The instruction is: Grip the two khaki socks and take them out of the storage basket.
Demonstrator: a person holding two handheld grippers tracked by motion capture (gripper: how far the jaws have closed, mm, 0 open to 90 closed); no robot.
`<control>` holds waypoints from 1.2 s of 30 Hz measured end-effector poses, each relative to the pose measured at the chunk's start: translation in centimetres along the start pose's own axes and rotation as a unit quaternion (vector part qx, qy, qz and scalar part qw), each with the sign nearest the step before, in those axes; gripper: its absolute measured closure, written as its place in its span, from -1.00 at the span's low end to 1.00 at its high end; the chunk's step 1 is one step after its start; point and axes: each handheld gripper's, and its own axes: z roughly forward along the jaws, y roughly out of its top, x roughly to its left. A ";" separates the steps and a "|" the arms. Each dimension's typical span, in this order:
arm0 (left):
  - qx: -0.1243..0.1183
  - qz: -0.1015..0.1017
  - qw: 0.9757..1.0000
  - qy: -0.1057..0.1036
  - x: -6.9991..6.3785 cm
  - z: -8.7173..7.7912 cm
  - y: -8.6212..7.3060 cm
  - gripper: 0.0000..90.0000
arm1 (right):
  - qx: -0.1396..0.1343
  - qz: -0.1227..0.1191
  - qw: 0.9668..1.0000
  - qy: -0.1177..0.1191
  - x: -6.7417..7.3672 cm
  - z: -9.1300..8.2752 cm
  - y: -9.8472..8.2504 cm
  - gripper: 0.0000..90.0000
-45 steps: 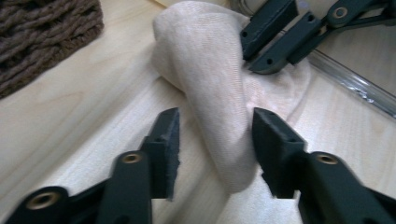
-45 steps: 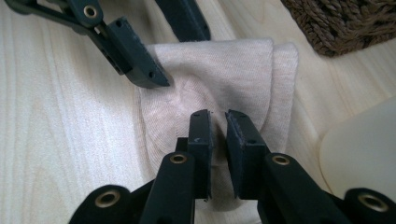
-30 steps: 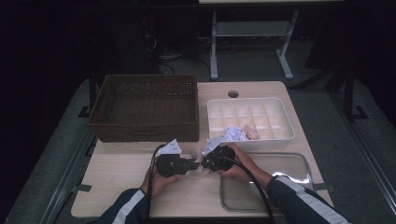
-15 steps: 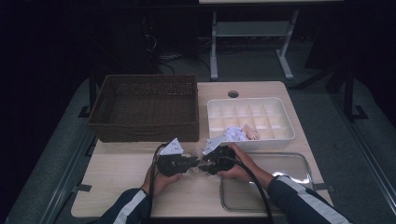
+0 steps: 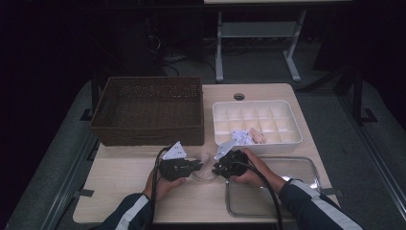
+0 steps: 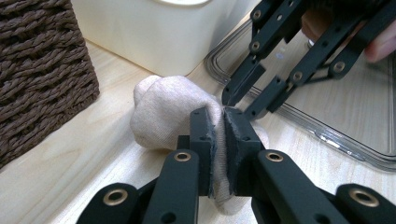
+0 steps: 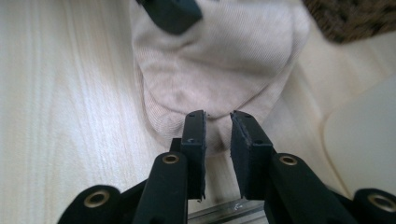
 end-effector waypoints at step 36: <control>0.037 0.055 0.998 -0.010 -1.9 2.4 -0.2 0.76 | -0.106 0.050 0.992 -0.042 0.2 -1.2 1.2 0.47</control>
